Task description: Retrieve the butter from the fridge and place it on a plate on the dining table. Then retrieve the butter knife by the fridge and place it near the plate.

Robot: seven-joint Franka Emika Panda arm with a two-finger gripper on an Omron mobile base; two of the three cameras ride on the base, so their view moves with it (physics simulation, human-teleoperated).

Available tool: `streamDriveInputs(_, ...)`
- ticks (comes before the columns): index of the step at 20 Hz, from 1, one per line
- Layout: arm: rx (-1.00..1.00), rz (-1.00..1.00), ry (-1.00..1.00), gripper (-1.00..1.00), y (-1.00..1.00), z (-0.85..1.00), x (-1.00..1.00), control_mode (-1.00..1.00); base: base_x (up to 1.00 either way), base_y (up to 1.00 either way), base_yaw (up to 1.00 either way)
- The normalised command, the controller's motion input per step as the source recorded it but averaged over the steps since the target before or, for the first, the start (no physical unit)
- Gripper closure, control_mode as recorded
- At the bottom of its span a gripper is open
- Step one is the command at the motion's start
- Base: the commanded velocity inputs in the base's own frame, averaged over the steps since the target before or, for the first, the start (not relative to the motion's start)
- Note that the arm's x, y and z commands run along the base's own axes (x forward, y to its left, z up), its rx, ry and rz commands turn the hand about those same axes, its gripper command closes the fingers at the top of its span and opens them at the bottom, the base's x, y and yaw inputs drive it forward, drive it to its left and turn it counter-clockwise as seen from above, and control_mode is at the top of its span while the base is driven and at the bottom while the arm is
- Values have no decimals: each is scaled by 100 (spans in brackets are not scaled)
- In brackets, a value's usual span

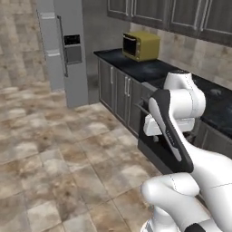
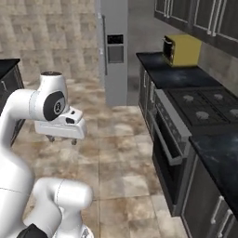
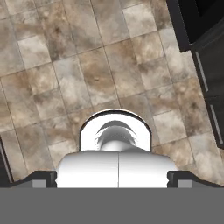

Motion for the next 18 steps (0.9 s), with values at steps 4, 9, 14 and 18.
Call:
streamDriveInputs(4,0,0,0,-100,0,0,0,100,100,18,-22)
streamDriveInputs(9,0,0,0,-100,0,0,0,100,100,47,-36)
streamDriveInputs(14,0,0,0,-100,0,0,0,100,100,65,-44)
streamDriveInputs(18,0,0,0,-100,0,0,0,100,100,94,-47)
